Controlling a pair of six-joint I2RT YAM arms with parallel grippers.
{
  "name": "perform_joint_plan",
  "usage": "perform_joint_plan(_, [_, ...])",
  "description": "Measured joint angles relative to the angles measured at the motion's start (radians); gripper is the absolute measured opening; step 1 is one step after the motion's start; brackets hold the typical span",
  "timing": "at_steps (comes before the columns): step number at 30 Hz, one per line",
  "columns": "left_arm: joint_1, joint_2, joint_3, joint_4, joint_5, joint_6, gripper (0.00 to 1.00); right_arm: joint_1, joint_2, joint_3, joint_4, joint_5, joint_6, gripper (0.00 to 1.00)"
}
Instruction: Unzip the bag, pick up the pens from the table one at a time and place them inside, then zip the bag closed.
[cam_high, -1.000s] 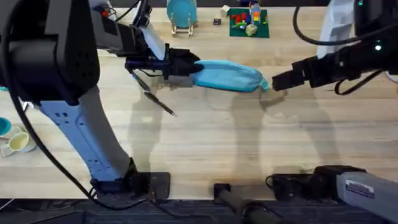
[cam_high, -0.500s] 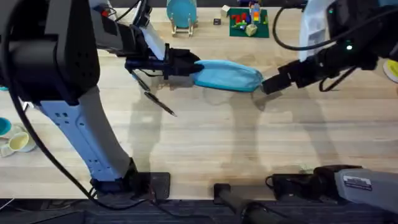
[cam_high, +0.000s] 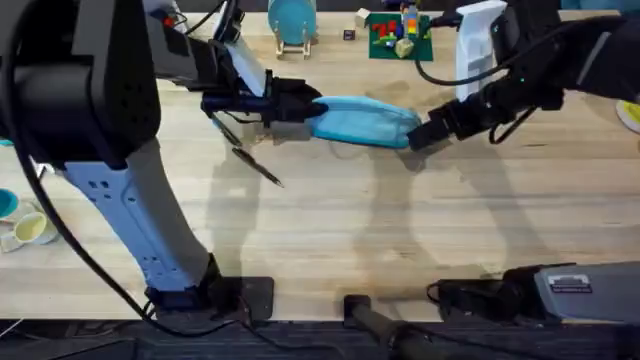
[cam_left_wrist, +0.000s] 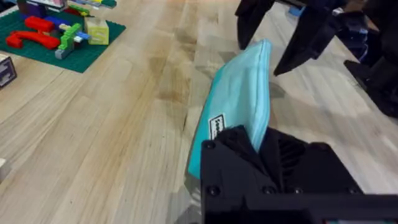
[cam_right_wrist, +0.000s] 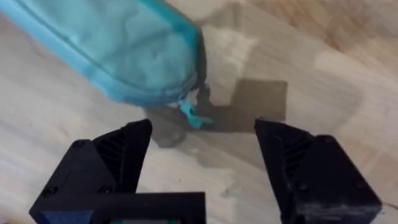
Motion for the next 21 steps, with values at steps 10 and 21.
perform_joint_plan(10, [0.000, 0.000, 0.000, 0.000, 0.000, 0.000, 0.043, 0.000, 0.008, 0.001, 0.068, 0.001, 0.012, 0.996])
perform_joint_plan(21, [0.000, 0.000, 0.000, 0.000, 0.000, 0.000, 0.043, 0.000, 0.013, 0.001, 0.067, 0.008, 0.015, 0.996])
